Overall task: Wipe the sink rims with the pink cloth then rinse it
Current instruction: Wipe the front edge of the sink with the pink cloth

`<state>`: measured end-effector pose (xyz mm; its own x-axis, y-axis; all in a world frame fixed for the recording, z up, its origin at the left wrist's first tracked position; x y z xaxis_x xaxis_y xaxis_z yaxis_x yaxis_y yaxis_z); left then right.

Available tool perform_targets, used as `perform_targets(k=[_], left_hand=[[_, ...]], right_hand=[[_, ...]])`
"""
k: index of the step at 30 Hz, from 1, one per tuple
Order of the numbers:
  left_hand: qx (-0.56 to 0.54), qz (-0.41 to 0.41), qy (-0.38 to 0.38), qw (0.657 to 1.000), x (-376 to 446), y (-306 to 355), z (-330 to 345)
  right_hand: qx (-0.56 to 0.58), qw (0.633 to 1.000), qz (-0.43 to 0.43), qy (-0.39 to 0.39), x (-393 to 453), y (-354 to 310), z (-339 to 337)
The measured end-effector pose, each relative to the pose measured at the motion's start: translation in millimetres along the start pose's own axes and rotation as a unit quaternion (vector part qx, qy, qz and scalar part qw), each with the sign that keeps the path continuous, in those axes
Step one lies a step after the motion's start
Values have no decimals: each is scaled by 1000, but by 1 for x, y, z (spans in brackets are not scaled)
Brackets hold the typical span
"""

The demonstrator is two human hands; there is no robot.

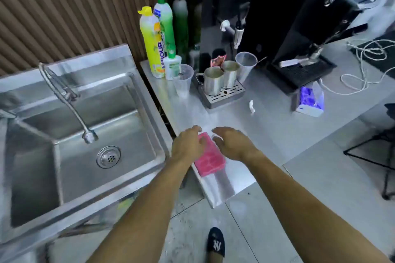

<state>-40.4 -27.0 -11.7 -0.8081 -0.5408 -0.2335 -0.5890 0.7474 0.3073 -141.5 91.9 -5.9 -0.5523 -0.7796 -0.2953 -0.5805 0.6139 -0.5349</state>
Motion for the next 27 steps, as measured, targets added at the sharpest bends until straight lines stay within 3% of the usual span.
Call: perform_targets(k=[6,12,14,20,27], left_hand=[[-7,-40,-18,999,-11,24,85],[17,-107,42,993,-10,30,117],[55,-88,59,993,-5,28,120],[169,117,58,977,14,7,109],[158,39,63,985,17,13,117]], right_hand=[[-39,998,-48,-23,2,53,44],[-43,996,-77,-16,-1,91,70],[-32,996,-86,-4,0,97,74],[-42,994,-81,61,0,100,80],[-68,988,-95,103,1,102,86]])
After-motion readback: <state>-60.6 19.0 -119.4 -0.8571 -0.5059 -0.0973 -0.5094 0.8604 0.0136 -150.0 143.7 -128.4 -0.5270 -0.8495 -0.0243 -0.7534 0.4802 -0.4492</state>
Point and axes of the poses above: each hand's wrist, its own x-axis towards the middle knuckle, its own z-axis out of the palm, y = z × x, the point moved 5 cm from there along x, towards the middle knuckle, and after that the axes turned 12 degrees about x, right-handed, at the moved point
